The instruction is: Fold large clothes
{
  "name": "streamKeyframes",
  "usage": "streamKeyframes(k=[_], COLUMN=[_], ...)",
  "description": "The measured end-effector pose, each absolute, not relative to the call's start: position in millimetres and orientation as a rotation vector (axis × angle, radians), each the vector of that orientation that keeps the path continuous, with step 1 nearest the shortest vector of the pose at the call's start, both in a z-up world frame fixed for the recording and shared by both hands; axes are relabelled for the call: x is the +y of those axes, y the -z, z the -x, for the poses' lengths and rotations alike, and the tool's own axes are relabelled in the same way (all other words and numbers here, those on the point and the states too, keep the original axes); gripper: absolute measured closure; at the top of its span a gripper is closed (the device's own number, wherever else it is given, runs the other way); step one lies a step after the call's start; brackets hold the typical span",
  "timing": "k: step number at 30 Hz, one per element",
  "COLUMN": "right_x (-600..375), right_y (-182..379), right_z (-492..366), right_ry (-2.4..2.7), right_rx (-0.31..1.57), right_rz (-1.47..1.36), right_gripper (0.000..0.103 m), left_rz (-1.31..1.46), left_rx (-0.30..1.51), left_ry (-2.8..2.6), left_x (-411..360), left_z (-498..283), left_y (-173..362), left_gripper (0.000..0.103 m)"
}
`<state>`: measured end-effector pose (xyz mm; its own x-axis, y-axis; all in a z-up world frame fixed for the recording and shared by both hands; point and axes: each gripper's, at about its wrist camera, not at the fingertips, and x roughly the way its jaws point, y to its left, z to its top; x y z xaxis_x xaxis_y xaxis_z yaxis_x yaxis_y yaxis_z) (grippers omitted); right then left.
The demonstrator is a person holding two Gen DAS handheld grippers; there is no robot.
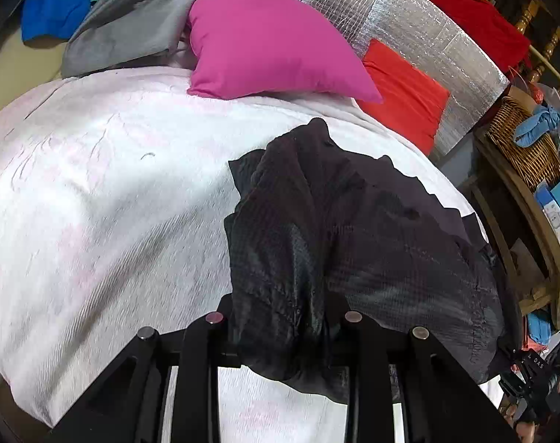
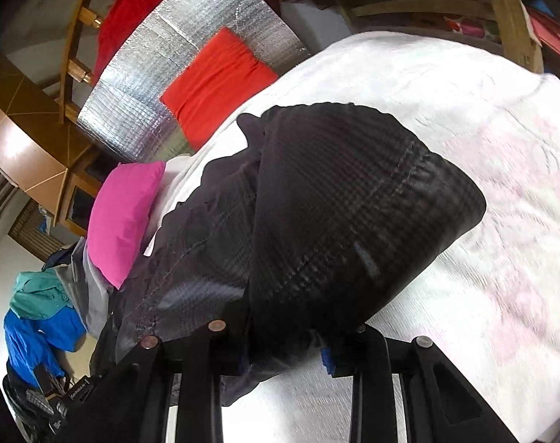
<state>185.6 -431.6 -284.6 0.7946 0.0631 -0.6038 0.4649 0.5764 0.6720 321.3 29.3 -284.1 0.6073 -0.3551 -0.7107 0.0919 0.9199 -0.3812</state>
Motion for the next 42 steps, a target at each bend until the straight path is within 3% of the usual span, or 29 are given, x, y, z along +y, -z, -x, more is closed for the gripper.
streamKeyframes(k=[7,14,17,19,21,26,30,42], right_x=[-435.9,-441.5,-444.4,-448.1,-453.8,-479.6,-510.3,-565.0], right_y=[296.8,308.4,311.1,308.7,305.0,287.5,282.5,287.3], right_z=[-192.6,-189.4,-181.5,-170.2,-158.5,-122.6,-107.9,-182.9], right_ry=[0.26,0.229,0.213,0.226,0.233,0.261,0.305,0.245], right_rx=[0.678,0.677,0.67,0.679,0.669,0.606,0.545,0.588], right_rz=[-0.962,-1.027,-1.075,-1.107,-1.124,-1.123,-1.123,-1.139], right_gripper=[0.073,0.07,0.064,0.045,0.04,0.035,0.031,0.026], left_rz=[0.311,0.394,0.393,0.368,0.366,0.42,0.301,0.201], left_rx=[0.906,0.947,0.945,0.948,0.977,1.001,0.896,0.875], left_ry=[0.264,0.257,0.259,0.255,0.276,0.319,0.198,0.21], left_x=[31.8,46.0,50.6,53.4,62.7,95.2,111.2,64.3], left_z=[-322.5,-329.3,-324.3,-318.2,-313.6,-303.5,-300.7,-376.2], left_y=[293.3,308.1,304.8,298.7,292.6,284.8,265.8,261.3], left_gripper=[0.071,0.044,0.043,0.04,0.035,0.032,0.032,0.029])
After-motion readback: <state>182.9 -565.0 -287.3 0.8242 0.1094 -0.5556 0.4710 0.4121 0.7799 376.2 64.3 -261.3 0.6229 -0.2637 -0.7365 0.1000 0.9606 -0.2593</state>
